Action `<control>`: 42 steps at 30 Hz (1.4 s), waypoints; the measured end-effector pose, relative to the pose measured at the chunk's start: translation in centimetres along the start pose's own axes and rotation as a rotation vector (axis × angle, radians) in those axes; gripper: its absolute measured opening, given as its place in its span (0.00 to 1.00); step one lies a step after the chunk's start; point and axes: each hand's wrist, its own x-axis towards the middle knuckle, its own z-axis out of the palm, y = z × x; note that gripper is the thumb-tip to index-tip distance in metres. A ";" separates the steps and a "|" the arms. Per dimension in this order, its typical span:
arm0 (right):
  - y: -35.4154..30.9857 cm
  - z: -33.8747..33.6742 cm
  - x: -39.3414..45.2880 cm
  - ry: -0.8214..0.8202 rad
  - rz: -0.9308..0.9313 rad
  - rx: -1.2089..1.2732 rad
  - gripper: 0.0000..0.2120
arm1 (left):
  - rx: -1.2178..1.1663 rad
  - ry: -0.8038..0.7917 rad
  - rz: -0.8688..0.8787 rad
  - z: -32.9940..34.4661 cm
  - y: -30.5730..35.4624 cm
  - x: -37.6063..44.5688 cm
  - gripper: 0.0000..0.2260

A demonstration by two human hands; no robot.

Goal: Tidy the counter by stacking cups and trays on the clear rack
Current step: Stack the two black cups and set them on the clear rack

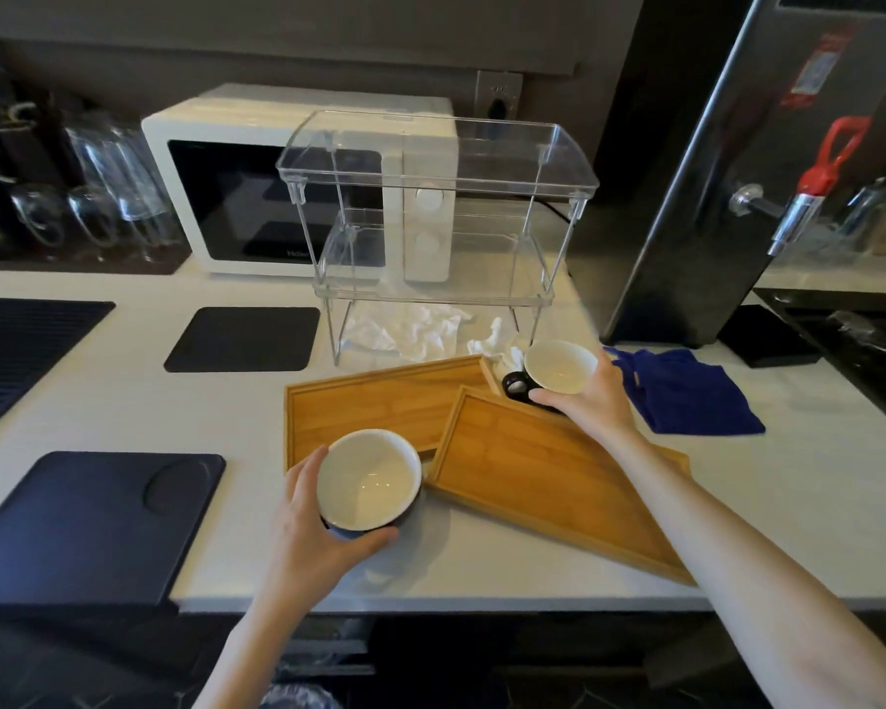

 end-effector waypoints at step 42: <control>-10.6 6.0 -14.5 -0.442 -0.334 0.248 0.53 | -0.217 -0.101 -0.104 -1.8 -1.3 -1.2 0.27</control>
